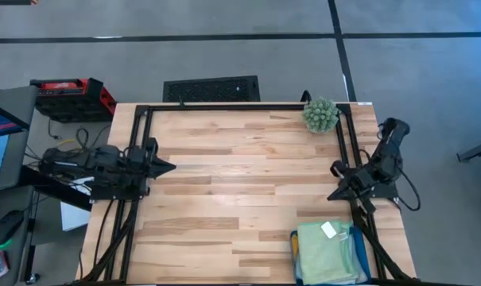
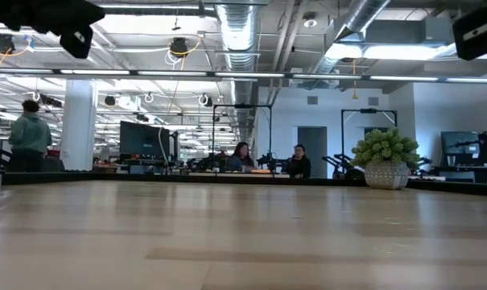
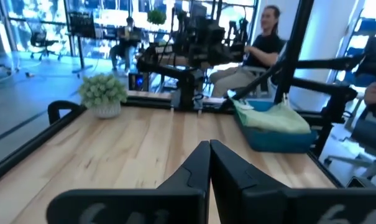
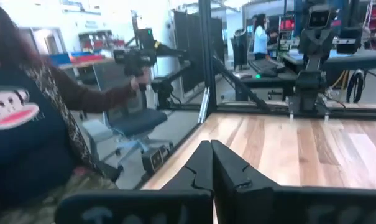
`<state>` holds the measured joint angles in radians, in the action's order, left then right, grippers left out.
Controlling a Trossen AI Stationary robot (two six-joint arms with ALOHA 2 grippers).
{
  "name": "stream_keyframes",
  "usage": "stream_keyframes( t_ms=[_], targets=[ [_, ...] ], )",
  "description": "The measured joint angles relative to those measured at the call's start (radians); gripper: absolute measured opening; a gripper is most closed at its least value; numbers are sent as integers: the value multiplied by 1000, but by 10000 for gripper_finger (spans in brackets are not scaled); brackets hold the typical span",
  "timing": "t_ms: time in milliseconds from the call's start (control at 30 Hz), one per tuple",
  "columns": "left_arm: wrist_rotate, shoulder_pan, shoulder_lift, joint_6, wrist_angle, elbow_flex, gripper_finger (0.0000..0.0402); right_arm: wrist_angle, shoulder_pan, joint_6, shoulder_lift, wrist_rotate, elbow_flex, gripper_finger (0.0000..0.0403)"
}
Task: Fold microfiber towels
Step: Return to Home Position
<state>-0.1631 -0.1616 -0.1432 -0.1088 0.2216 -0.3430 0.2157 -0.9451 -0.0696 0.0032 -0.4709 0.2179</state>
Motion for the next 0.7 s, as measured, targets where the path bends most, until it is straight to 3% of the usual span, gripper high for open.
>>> stream_keyframes(
  t_ms=[167, 433, 700],
  targets=[
    [-1, 0, 146, 0, -20, 111, 0, -135, -2, 25, -2, -1, -83, 15],
    [25, -1, 138, 33, -63, 210, 0, -318, 1, 56, -2, -6, -210, 13],
    [73, -1, 120, 104, -197, 305, 0, -312, 35, 105, 1, -5, -211, 19]
  ],
)
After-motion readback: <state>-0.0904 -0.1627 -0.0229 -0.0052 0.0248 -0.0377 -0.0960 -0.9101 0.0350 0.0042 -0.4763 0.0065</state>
